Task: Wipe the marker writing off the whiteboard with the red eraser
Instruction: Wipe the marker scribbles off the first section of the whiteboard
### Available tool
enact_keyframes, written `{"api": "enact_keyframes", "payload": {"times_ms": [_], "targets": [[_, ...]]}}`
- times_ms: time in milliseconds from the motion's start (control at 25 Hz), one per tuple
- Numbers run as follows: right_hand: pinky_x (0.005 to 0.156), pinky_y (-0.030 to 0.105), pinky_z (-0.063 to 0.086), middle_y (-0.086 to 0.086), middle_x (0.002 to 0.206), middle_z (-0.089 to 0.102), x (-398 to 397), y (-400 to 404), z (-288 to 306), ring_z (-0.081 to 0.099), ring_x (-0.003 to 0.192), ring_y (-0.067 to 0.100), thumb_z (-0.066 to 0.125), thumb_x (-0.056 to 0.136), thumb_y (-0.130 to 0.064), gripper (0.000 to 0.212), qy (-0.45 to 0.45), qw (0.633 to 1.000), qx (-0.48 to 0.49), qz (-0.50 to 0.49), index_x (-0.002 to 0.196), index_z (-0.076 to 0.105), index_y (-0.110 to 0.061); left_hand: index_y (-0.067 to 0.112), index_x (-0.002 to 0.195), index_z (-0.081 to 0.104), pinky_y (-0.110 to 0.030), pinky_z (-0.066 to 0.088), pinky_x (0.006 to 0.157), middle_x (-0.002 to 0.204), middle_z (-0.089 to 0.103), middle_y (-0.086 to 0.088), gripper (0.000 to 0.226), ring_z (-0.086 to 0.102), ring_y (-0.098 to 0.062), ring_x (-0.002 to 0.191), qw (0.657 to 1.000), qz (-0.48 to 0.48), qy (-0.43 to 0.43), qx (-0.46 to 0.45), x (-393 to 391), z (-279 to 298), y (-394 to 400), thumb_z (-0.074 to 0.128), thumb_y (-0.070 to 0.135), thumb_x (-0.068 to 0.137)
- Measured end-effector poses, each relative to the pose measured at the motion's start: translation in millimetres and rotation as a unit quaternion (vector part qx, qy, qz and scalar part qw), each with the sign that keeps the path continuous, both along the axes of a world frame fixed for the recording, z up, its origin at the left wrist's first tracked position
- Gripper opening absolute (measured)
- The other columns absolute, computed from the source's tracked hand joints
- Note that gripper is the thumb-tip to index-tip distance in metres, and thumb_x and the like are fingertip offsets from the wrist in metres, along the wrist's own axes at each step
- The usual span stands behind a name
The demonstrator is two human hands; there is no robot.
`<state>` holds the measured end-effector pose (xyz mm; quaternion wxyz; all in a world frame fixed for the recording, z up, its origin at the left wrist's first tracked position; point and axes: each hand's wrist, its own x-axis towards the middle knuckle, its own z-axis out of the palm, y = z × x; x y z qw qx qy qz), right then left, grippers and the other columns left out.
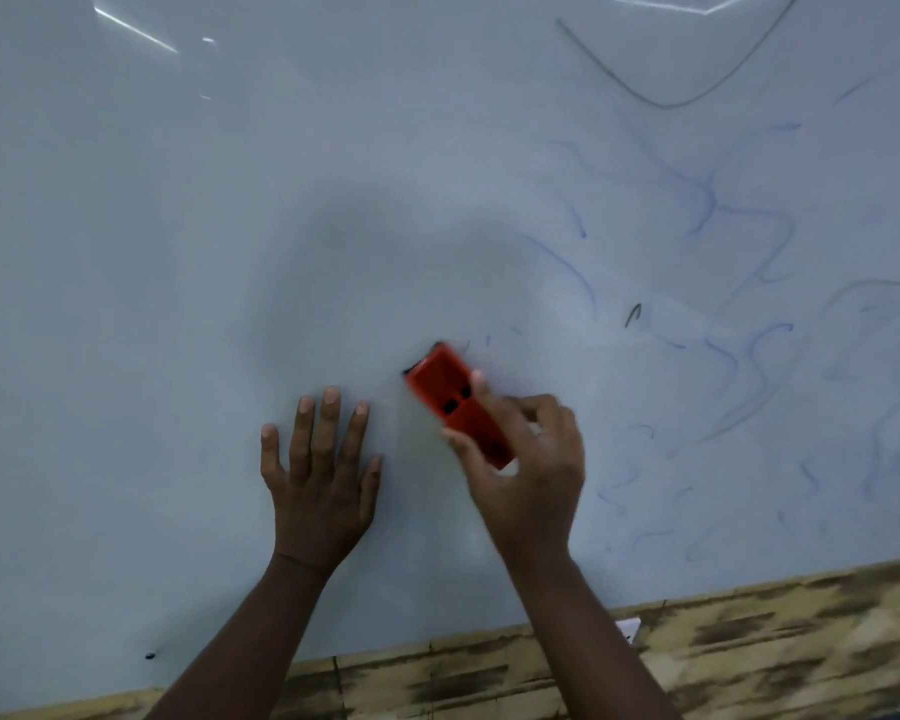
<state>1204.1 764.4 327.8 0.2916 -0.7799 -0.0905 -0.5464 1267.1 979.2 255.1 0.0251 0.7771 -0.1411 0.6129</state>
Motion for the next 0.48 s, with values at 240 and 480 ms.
{"api": "enact_keyframes", "payload": {"times_ms": [240,480], "targets": [[0.071,0.053,0.052,-0.001,0.102,0.063,10,-60,31,0.065,0.089,0.021,0.086,0.082,-0.045,0.055,-0.039,0.968,0.247,-0.012,0.13,0.068,-0.023,0.017,0.17,0.02,-0.059,0.006,0.13,0.178,0.008,-0.009,0.071,0.009,-0.029,0.165,1.0,-0.001,0.009,0.019,-1,-6,6,0.047,0.037,0.107],[0.072,0.049,0.053,0.0,0.097,0.06,9,-46,45,0.06,0.087,0.025,0.083,0.084,-0.043,0.054,-0.025,0.99,0.141,-0.004,0.131,0.069,-0.02,0.012,0.161,0.039,-0.06,0.018,0.126,0.167,0.033,-0.013,0.06,0.024,-0.029,0.161,0.998,-0.023,0.019,-0.049,-16,2,-9,0.052,0.031,0.106]]}}
